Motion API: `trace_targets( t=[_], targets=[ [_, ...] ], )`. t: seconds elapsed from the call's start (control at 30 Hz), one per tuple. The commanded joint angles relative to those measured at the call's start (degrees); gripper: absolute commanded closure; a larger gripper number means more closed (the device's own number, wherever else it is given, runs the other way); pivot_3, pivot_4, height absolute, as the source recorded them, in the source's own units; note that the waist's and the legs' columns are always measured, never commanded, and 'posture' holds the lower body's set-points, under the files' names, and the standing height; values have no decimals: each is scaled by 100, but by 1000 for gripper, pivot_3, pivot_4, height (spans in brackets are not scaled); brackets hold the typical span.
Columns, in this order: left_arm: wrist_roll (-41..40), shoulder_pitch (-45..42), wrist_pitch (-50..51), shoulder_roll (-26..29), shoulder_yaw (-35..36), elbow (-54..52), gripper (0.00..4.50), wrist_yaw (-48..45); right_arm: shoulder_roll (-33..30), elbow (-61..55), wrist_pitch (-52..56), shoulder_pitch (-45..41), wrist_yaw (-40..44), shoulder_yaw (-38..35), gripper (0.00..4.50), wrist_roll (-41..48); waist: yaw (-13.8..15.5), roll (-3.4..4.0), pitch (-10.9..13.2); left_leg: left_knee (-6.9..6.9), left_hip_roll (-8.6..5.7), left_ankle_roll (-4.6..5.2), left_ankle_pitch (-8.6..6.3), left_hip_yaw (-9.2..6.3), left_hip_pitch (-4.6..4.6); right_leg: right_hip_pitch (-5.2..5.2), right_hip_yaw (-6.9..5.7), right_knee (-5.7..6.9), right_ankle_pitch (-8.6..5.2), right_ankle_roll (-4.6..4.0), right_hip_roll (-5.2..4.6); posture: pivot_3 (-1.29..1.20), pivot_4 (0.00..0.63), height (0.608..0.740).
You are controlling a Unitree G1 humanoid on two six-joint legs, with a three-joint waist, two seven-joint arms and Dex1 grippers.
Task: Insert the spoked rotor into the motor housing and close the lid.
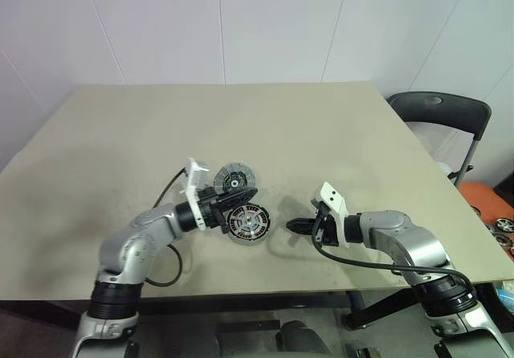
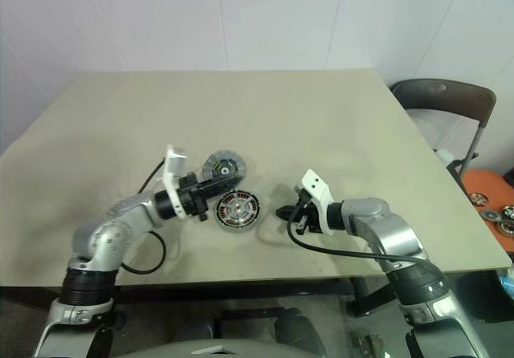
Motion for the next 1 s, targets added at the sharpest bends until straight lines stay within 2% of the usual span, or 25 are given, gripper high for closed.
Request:
trace_targets(
  t=[0.03, 0.17, 0.27, 0.4, 0.47, 0.6, 0.8, 0.9, 1.0],
  targets=[
    [-476, 264, 118, 408, 520, -265, 4492, -330, -107, -454, -67, -469, 431, 206, 4500, 87, -8, 1, 1, -1, 1, 0, 0, 0, 0, 0, 0, 0, -1, -1, 0, 0, 0, 740],
    [-158, 683, -47, 1021, 522, -405, 4492, -564, -142, -390, -285, -1020, 667, 650, 4500, -265, -2, 0, 2, -2, 2, 0, 0, 0, 1, -2, 0, 0, -1, -3, 0, 0, 0, 740],
    [686, 938, -541, 1485, 151, -310, 4492, -636, -111, -225, -642, -1383, 748, 1111, 4500, -760, 32, -2, 2, -3, 1, -2, -1, 0, 0, -22, -2, -10, -2, -5, -2, 0, 0, 740],
    [1263, 1017, -986, 1629, -66, -83, 4492, -605, -133, -42, -1087, -1820, 977, 1606, 4500, -1310, 24, 1, 4, -6, 1, -2, -1, 5, -5, -26, -1, -15, -2, -7, -6, 0, 0, 740],
    [1273, 1133, -1119, 1599, 13, -90, 4492, -668, -236, -5, -1301, -1956, 1176, 1813, 4500, -1565, 20, 1, 4, -10, 1, -2, -1, 5, -5, -31, -1, -14, -1, -7, -5, 0, 0, 740],
    [1138, 1153, -1145, 1454, 138, -99, 4500, -645, -340, 95, -1699, -2158, 1374, 1959, 3577, -1949, 31, 2, 4, -26, 3, -2, -1, 5, -7, -39, -2, -13, -1, -5, -5, 0, 0, 740],
    [1155, 926, -1010, 1233, 68, -55, 4500, -400, -446, 191, -2109, -2276, 1732, 2045, 1572, -2311, 32, 1, 4, -25, 4, -2, -1, 5, -7, -38, -1, -11, 0, -4, -4, 0, 0, 740],
    [1162, 848, -990, 1148, 52, 3, 4500, -339, -318, 428, -2148, -2302, 1614, 2021, 573, -2491, 25, 1, 3, -19, 4, -1, -1, 5, -6, -35, -2, -8, 0, -4, -4, 0, 0, 740],
    [1048, 805, -984, 1028, 186, 73, 4500, -277, -254, 566, -2157, -2270, 1605, 1993, 573, -2584, 20, 1, 3, -13, 3, -1, -1, 5, -6, -29, -2, -7, 2, -1, -4, 0, 0, 740]
  ],
)
